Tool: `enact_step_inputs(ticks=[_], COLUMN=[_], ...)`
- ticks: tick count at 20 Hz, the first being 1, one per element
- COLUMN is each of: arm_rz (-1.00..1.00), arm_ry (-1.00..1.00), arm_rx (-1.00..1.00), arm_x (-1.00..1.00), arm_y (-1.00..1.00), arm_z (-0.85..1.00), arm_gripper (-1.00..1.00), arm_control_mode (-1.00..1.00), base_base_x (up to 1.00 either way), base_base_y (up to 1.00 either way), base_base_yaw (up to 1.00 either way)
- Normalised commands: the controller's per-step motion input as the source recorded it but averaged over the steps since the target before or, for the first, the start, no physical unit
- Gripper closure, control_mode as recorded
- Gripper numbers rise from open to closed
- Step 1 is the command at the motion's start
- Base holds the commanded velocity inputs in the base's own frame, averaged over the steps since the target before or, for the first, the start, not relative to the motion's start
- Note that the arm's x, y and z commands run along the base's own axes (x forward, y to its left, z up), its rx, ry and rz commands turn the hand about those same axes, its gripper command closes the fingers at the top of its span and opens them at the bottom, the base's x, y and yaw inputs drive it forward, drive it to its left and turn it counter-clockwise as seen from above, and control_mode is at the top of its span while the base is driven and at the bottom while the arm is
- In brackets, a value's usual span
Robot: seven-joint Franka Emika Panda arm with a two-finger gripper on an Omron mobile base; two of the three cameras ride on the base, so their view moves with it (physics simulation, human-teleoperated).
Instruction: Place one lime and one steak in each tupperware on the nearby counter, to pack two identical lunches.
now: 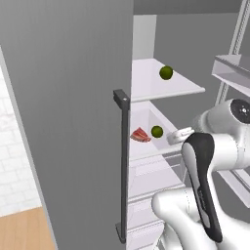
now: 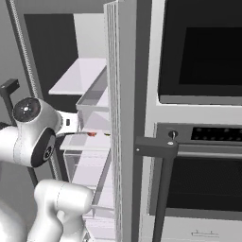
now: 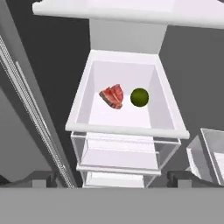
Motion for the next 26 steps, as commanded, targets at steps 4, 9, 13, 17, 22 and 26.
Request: enact_step_inputs(ticks=[4, 9, 13, 17, 22, 26], arm_rz=[-0.27, -0.20, -0.10, -0.02, 0.00, -0.01], arm_ry=[-0.27, -0.23, -0.07, -0.02, 0.01, 0.07], arm_rx=[0.04, 0.12, 0.09, 0.08, 0.08, 0.03], arm_x=[-0.30, -0.13, 0.03, 0.06, 0.11, 0.50], arm_y=[0.00, 0.00, -0.02, -0.02, -0.01, 0.00], arm_z=[0.53, 0.58, 0.42, 0.47, 0.23, 0.03], arm_gripper=[-1.00, -1.00, -1.00, -1.00, -1.00, -1.00], arm_control_mode=[-1.00, -1.00, -1.00, -1.00, -1.00, -1.00], base_base_x=[0.00, 0.00, 0.00, 0.00, 0.00, 0.00], base_base_y=[0.00, 0.00, 0.00, 0.00, 0.00, 0.00], base_base_yaw=[0.00, 0.00, 0.00, 0.00, 0.00, 0.00])
